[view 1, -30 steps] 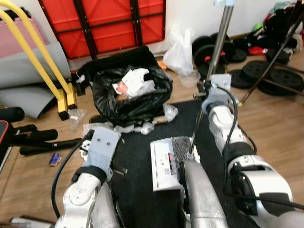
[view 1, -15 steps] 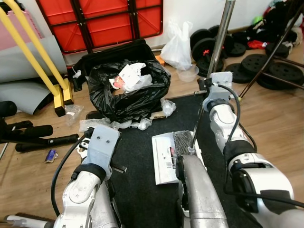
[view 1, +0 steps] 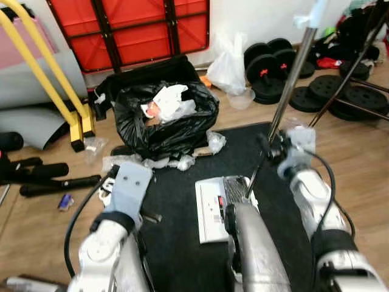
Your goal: Sweep floor
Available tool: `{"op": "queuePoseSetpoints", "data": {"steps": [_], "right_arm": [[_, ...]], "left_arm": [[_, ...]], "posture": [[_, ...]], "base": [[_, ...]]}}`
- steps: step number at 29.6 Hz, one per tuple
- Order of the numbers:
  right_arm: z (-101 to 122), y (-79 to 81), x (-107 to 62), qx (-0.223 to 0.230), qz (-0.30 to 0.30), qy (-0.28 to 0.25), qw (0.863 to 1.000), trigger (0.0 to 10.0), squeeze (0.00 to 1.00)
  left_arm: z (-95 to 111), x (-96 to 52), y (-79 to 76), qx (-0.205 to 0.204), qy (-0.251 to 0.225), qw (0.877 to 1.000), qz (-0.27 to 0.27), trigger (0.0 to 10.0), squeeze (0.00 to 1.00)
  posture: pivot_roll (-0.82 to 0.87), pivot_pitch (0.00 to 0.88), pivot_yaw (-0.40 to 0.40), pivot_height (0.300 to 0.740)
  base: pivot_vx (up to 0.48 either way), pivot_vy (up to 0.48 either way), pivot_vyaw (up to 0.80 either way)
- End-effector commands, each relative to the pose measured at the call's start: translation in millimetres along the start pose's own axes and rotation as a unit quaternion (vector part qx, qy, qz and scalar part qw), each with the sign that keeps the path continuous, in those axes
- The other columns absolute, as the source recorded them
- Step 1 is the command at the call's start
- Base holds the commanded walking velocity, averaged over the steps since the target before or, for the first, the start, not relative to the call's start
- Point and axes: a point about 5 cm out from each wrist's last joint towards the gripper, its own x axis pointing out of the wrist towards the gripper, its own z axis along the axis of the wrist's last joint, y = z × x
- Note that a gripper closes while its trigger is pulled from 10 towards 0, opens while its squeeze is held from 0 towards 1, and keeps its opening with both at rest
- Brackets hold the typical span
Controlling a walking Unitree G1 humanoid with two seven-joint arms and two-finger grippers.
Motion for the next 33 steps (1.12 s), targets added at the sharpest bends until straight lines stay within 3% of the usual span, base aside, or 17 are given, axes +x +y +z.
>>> {"op": "queuePoseSetpoints", "data": {"steps": [1, 3, 4, 5, 7, 9, 10, 11, 12, 14, 19, 20, 33], "right_arm": [[9, 17.8, -17.7, 0.019, 0.027, -0.013, 0.999, 10.0, 0.0], [9, 17.8, -17.7, 0.019, 0.027, -0.013, 0.999, 10.0, 0.0], [11, 21.7, -24.6, 0.021, 0.032, -0.013, 0.999, 10.0, 0.0], [13, 25.8, -28.9, 0.025, 0.042, -0.012, 0.999, 10.0, 0.0], [16, 31.0, -30.6, 0.027, 0.057, -0.015, 0.998, 10.0, 0.0], [23, 39.9, -31.6, 0.029, 0.085, -0.021, 0.996, 10.0, 0.0], [23, 39.9, -31.6, 0.029, 0.085, -0.021, 0.996, 10.0, 0.0], [26, 44.2, -29.5, 0.031, 0.095, -0.026, 0.995, 10.0, 0.0], [26, 44.2, -29.5, 0.031, 0.095, -0.026, 0.995, 10.0, 0.0], [34, 51.4, -25.5, 0.038, 0.108, -0.027, 0.993, 10.0, 0.0], [37, 53.8, -22.9, 0.04, 0.113, -0.027, 0.992, 10.0, 0.0], [49, 58.3, -9.9, 0.035, 0.126, -0.041, 0.991, 10.0, 0.0], [57, 64.2, -0.2, 0.035, 0.138, -0.049, 0.989, 10.0, 0.0]], "left_arm": [[-1, 0.2, 5.9, 0.026, -0.006, 0.999, 0.042, 10.0, 0.0], [-1, 0.2, 5.9, 0.026, -0.006, 0.999, 0.042, 10.0, 0.0], [1, 2.3, 5.2, 0.047, -0.013, 0.998, 0.045, 10.0, 0.0], [3, 4.8, 4.0, 0.094, -0.025, 0.994, 0.05, 10.0, 0.0], [1, 7.1, -1.7, 0.09, -0.023, 0.995, 0.041, 10.0, 0.0], [-1, 11.5, -11.0, 0.152, -0.028, 0.988, 0.024, 10.0, 0.0], [-1, 11.5, -11.0, 0.152, -0.028, 0.988, 0.024, 10.0, 0.0], [-6, 15.1, -17.3, 0.207, -0.011, 0.978, 0.013, 10.0, 0.0], [-6, 15.1, -17.3, 0.207, -0.011, 0.978, 0.013, 10.0, 0.0], [-14, 23.8, -32.9, 0.283, 0.0, 0.958, -0.047, 10.0, 0.0], [-17, 28.3, -38.0, 0.298, 0.005, 0.952, -0.068, 10.0, 0.0], [-22, 35.4, -41.9, 0.312, 0.02, 0.946, -0.089, 10.0, 0.0], [-25, 40.2, -41.9, 0.296, 0.024, 0.95, -0.092, 10.0, 0.0]], "posture": [[-0.13, 0.079, 0.027, 0.448], [-0.13, 0.079, 0.027, 0.448], [-0.13, 0.07, 0.029, 0.453], [-0.14, 0.061, 0.029, 0.458], [-0.14, 0.052, 0.028, 0.463], [-0.15, 0.047, 0.025, 0.473], [-0.15, 0.047, 0.025, 0.473], [-0.14, 0.036, 0.018, 0.478], [-0.14, 0.036, 0.018, 0.478], [-0.13, 0.016, 0.009, 0.488], [-0.13, 0.009, 0.008, 0.493], [-0.13, 0.0, 0.013, 0.503], [-0.14, 0.0, 0.003, 0.533]], "base": [[0.0, 0.0, 0.0], [0.0, 0.0, 0.0], [0.0, 0.0, 0.0], [0.0, 0.0, 0.0], [0.0, 0.0, 0.0], [0.0, 0.0, 0.0], [0.0, 0.0, 0.0], [0.0, 0.0, 0.0], [0.0, 0.0, 0.0], [0.0, 0.0, 0.0], [0.0, 0.0, 0.0], [0.0, 0.0, 0.0], [0.0, 0.0, 0.0]]}}
